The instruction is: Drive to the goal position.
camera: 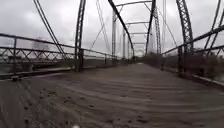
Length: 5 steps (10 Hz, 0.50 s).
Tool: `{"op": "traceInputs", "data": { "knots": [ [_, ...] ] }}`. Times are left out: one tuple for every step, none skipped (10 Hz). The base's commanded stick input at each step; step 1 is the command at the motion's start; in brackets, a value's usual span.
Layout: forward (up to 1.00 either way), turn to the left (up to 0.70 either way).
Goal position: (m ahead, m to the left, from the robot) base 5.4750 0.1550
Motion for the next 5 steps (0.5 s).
{"op": "traceInputs", "data": {
  "knots": [
    [0.70, 0.00],
    [0.70, 0.00],
    [0.70, 0.00],
    [0.70, 0.00],
    [0.70, 0.00]
  ]
}}
